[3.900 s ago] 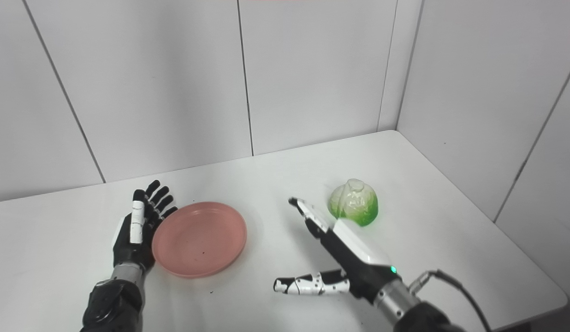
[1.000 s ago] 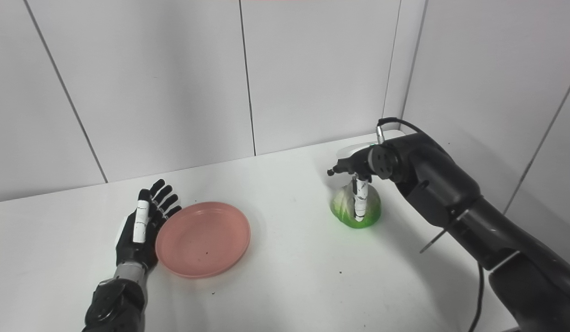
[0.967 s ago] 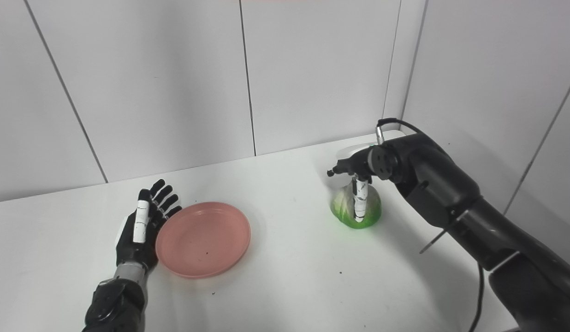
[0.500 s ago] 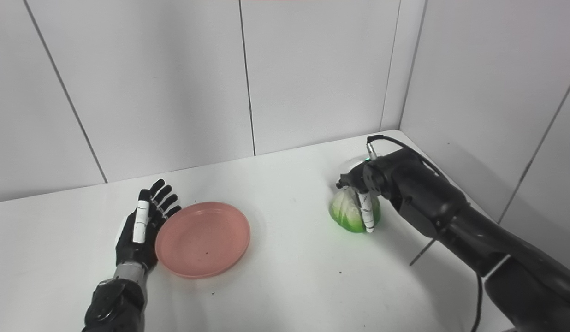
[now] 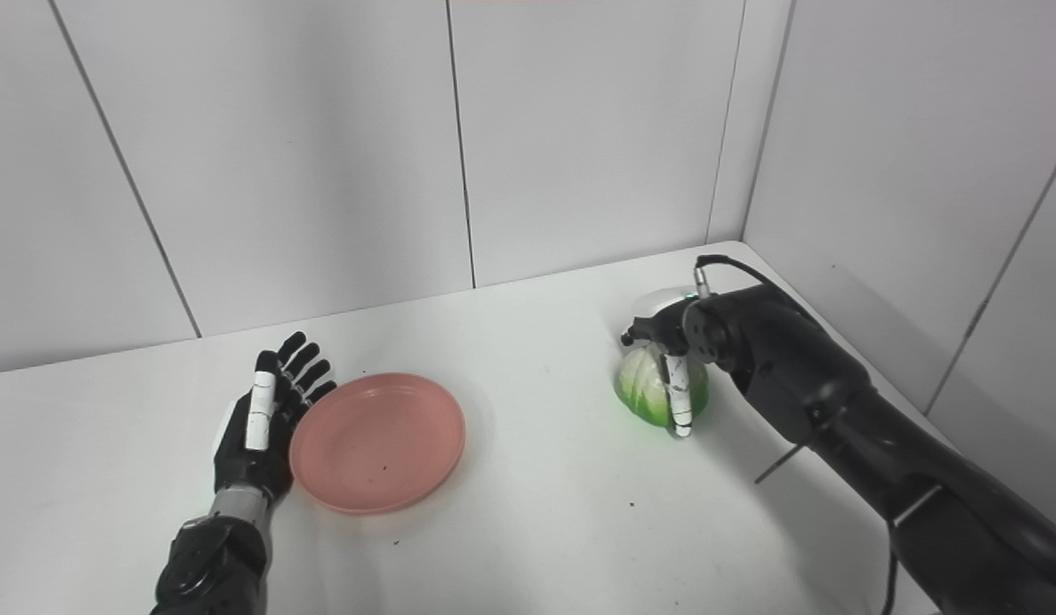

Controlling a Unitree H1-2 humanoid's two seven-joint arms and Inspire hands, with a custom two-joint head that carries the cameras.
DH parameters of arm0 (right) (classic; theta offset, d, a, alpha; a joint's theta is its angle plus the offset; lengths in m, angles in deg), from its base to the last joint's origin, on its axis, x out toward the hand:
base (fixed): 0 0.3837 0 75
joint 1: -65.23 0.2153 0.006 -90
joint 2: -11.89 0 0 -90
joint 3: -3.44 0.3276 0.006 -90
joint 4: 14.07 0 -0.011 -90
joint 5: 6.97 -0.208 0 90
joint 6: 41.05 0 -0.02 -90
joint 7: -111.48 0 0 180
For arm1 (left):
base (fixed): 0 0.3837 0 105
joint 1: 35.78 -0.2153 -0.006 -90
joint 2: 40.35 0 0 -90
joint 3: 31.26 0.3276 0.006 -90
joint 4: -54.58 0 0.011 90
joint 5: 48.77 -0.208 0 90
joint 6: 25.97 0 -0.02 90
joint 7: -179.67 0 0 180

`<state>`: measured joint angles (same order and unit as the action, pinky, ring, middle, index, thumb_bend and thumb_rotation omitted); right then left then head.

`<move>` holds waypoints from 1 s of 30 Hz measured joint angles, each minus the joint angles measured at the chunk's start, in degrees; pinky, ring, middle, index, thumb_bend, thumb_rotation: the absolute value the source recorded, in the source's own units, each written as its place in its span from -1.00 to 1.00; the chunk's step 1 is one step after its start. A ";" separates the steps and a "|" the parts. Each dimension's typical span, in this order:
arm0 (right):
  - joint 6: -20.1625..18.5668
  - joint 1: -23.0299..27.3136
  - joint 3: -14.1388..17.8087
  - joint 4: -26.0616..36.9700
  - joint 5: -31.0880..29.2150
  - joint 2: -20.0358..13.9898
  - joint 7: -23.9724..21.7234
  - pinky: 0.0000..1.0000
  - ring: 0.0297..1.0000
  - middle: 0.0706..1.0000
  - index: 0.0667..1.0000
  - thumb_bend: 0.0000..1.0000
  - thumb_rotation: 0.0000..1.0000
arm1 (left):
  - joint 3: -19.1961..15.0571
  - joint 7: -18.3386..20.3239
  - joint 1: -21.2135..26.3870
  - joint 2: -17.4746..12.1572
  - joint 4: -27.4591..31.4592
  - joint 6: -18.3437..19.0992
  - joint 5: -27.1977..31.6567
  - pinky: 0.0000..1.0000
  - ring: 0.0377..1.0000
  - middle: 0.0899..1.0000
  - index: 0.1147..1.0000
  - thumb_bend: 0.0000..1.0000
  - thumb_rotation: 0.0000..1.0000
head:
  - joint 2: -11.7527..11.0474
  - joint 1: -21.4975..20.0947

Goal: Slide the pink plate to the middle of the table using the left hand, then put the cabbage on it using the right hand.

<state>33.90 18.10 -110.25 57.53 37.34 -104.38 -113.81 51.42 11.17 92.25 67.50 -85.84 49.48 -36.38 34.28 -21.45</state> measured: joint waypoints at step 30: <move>10.27 -1.30 0.58 -2.37 -9.35 -1.02 8.03 -0.49 -0.37 -0.21 -0.02 0.04 -1.00 | -0.09 -0.06 -0.04 -0.17 0.04 0.15 -0.02 0.59 0.74 0.78 0.68 0.84 0.61 | 0.62 -0.18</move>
<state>44.18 16.80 -109.67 55.16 28.00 -105.40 -105.78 51.33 11.11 92.22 67.33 -85.80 49.63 -36.39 34.89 -21.62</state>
